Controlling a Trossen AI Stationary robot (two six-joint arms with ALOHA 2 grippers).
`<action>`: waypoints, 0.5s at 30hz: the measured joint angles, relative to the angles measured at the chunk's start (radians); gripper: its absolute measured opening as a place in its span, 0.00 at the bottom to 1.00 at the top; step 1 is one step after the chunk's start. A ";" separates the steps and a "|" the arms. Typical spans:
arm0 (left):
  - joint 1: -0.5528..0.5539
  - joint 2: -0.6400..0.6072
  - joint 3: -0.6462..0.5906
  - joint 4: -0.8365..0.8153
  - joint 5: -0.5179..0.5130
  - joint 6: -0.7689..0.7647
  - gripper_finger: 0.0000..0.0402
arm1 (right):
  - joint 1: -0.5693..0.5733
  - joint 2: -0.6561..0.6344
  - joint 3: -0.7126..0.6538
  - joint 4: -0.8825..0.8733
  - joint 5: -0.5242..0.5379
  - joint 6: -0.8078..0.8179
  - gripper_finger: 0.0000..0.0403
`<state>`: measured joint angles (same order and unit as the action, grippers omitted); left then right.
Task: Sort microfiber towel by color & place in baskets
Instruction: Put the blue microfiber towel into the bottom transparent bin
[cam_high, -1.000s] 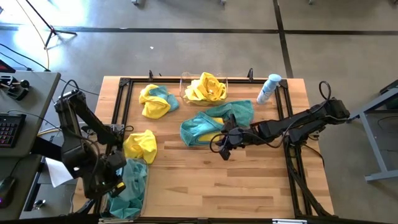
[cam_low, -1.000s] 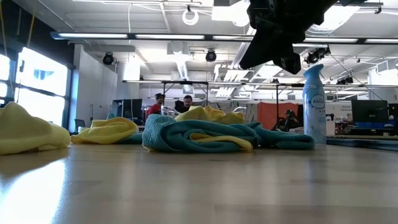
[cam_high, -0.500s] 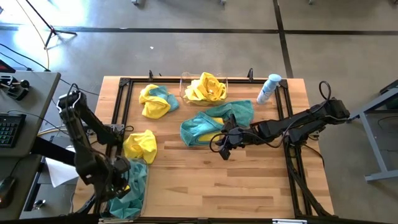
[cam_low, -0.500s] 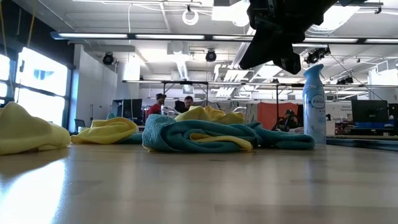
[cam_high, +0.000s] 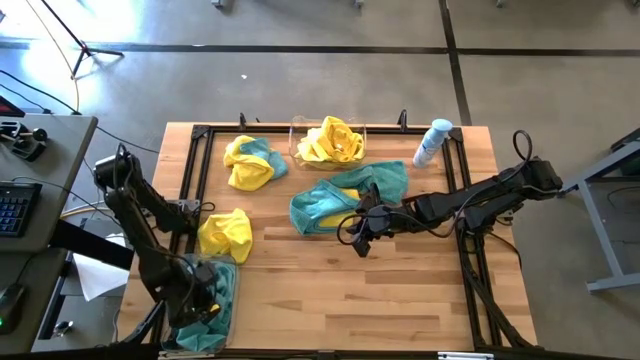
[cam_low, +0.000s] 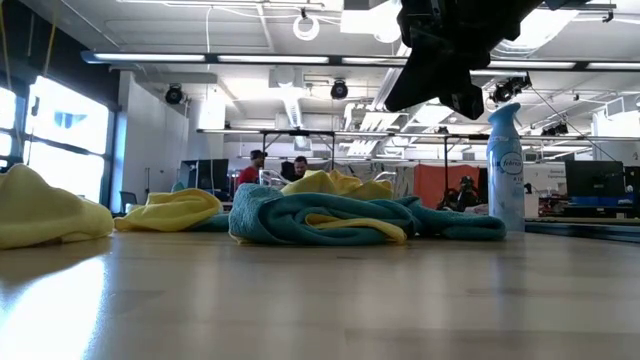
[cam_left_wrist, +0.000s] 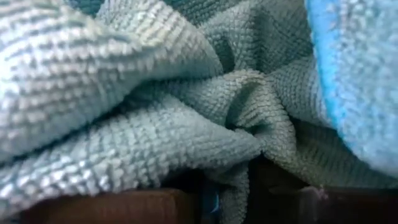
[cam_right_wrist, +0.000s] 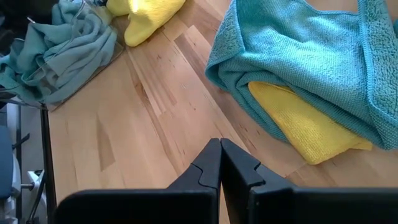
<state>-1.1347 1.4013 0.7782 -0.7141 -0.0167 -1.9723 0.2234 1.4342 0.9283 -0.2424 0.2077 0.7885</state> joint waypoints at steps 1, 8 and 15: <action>0.000 -0.006 0.012 -0.019 0.000 0.001 0.14 | 0.000 0.000 0.000 0.000 0.000 0.000 0.00; -0.001 -0.043 0.130 -0.164 0.000 -0.024 0.14 | 0.000 0.000 0.000 0.000 0.010 -0.002 0.00; -0.001 -0.044 0.276 -0.331 -0.002 -0.036 0.14 | 0.000 0.000 0.000 0.000 0.010 -0.002 0.00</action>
<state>-1.1355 1.3576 1.0541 -1.0448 -0.0189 -2.0080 0.2232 1.4342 0.9283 -0.2424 0.2182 0.7868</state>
